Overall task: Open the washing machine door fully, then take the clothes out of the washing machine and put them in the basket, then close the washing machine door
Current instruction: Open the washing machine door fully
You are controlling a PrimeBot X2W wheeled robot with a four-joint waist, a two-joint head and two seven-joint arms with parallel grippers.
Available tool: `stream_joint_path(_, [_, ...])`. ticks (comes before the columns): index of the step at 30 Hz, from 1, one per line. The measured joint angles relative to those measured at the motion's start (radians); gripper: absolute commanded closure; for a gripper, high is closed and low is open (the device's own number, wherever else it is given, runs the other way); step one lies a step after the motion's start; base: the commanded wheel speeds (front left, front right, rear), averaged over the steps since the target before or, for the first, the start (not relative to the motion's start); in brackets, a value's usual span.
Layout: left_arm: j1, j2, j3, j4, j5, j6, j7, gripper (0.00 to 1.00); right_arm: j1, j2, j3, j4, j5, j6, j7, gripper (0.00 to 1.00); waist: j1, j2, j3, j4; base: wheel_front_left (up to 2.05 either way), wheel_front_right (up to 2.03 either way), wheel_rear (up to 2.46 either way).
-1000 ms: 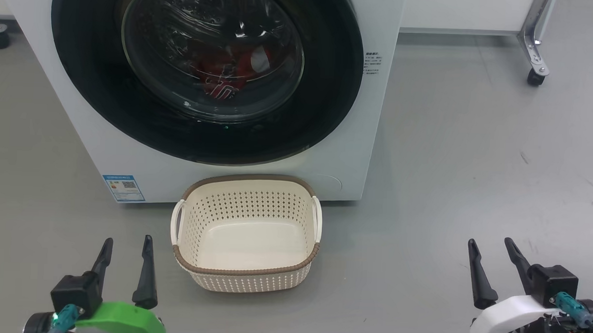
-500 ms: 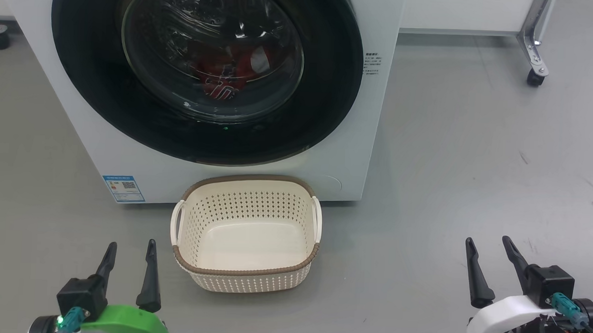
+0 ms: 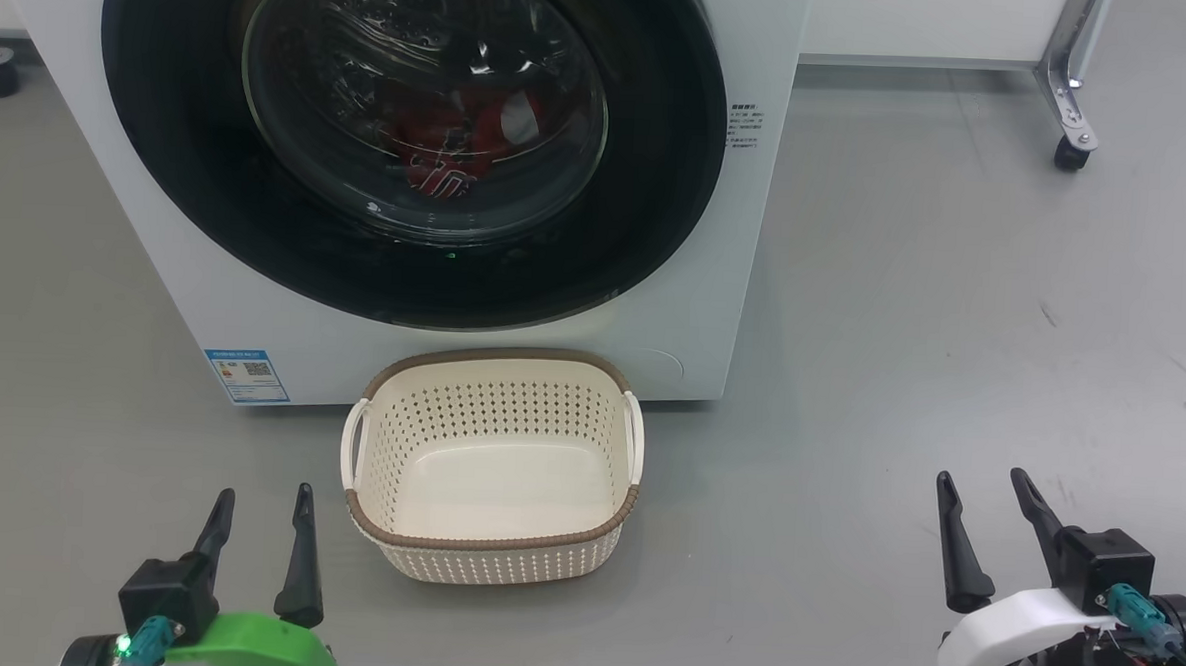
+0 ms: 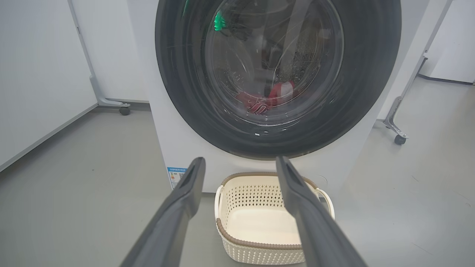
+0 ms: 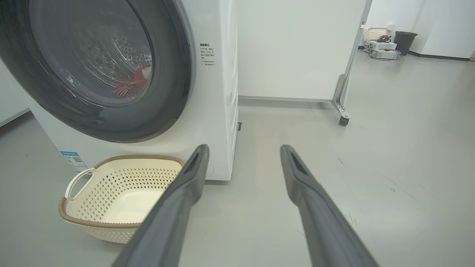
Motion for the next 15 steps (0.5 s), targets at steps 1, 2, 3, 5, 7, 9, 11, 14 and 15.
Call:
stream_joint_path(1, [0.0,0.0,0.0,0.001,0.001,0.0,0.0,0.0,0.0,0.0,-0.002,0.0,0.0,0.0,0.0,0.0,0.0,0.0,0.0,0.0,0.0,0.0,0.0])
stream_joint_path(2, [0.0,-0.001,0.001,0.002,0.001,0.0,0.0,0.0,0.0,0.001,-0.003,0.0,0.0,0.0,0.0,0.0,0.0,0.0,0.0,0.0,0.0,0.0,0.0])
stream_joint_path(3, [0.0,-0.002,0.001,0.002,0.001,0.0,0.0,0.0,0.0,0.001,-0.004,0.0,0.0,0.0,0.0,0.0,0.0,0.0,0.0,0.001,0.0,0.0,0.0])
stream_joint_path(5, [0.0,-0.003,0.002,0.003,0.001,0.0,0.0,0.0,0.0,0.001,-0.007,0.0,-0.001,0.0,0.0,0.0,0.0,0.0,0.0,0.001,0.0,0.0,0.0])
stream_joint_path(7, [0.0,-0.003,0.005,0.005,0.003,0.0,0.0,0.0,0.0,0.001,-0.01,0.0,-0.007,0.0,0.0,0.54,0.0,0.0,0.0,0.001,0.0,0.0,0.0])
stream_joint_path(9, [0.0,-0.004,0.007,0.006,0.006,0.0,0.0,0.0,0.0,0.003,-0.014,-0.003,-0.008,0.0,0.0,1.0,0.0,0.0,0.0,0.002,0.0,0.0,0.0])
stream_joint_path(11, [0.0,-0.006,0.009,0.007,0.009,0.0,0.0,0.0,0.0,0.005,-0.015,-0.006,-0.008,0.001,0.0,1.0,0.0,0.0,0.001,0.002,0.0,0.0,0.0])
stream_joint_path(14, [0.0,-0.007,0.01,0.008,0.016,0.0,0.0,0.0,0.001,0.005,-0.018,-0.007,-0.008,0.003,0.0,1.0,0.0,0.0,0.001,0.002,0.0,0.0,0.0])
stream_joint_path(15, [0.0,-0.007,0.011,0.008,0.017,-0.001,0.0,0.0,0.001,0.006,-0.02,-0.008,-0.008,0.003,0.0,1.0,0.0,0.0,0.001,0.002,0.0,0.0,0.0])
